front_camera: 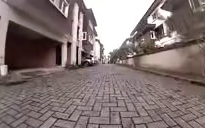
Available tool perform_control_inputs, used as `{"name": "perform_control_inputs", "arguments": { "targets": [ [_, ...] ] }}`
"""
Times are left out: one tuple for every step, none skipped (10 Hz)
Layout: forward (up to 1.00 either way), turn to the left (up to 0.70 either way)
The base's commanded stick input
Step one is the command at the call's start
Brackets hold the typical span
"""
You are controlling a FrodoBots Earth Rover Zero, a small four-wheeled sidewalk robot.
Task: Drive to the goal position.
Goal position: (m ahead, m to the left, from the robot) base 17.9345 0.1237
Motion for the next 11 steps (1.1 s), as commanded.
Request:
{"name": "perform_control_inputs", "arguments": {
  "targets": [
    [0.5,0.0],
    [0.5,0.0],
    [0.5,0.0],
    [0.5,0.0],
    [0.5,0.0],
    [0.5,0.0],
    [0.5,0.0],
    [0.5,0.0],
    [0.5,0.0],
    [0.5,0.0],
    [0.5,0.0]
  ]
}}
